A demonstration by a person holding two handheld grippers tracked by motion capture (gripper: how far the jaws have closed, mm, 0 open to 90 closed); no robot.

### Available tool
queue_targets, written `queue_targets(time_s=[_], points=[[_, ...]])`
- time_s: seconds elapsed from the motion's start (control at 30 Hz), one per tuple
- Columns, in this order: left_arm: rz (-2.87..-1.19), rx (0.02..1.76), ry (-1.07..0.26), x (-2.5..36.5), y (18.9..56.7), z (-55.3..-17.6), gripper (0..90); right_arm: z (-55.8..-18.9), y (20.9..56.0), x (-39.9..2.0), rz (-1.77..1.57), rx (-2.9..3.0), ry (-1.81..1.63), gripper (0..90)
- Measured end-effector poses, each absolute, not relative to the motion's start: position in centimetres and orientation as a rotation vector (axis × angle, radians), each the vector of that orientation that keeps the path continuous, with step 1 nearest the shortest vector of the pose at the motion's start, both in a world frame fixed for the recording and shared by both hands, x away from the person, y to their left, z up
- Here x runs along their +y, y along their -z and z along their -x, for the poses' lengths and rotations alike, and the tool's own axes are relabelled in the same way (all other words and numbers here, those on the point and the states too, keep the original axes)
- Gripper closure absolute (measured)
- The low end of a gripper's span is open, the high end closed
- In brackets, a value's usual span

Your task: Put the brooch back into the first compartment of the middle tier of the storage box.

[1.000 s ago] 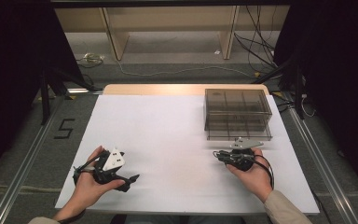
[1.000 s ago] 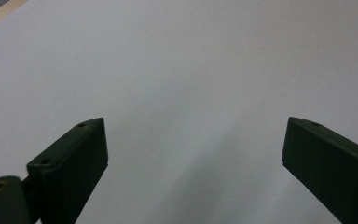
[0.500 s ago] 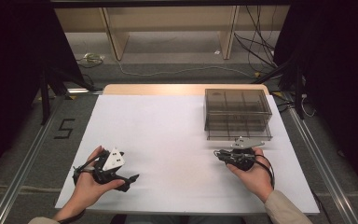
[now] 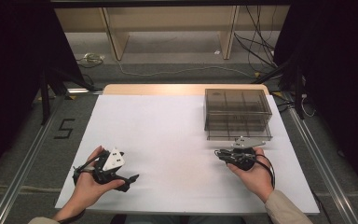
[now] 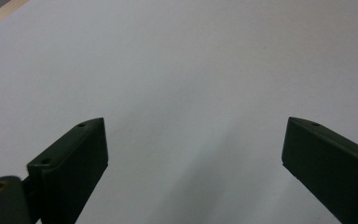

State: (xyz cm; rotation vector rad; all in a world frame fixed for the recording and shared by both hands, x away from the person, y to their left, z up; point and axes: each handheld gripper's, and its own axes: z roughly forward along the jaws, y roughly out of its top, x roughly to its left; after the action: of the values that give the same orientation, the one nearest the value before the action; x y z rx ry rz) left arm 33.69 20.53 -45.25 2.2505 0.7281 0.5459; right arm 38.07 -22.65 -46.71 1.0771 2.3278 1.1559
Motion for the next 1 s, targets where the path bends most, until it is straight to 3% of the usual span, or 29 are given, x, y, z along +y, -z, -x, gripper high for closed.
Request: queue_targets(time_s=[1.0], points=[[-2.245, 0.728, -0.544, 20.55, 45.24, -33.69, 6.9, -38.12, 46.2, -22.99, -1.079, 2.3, -1.172, 79.3]])
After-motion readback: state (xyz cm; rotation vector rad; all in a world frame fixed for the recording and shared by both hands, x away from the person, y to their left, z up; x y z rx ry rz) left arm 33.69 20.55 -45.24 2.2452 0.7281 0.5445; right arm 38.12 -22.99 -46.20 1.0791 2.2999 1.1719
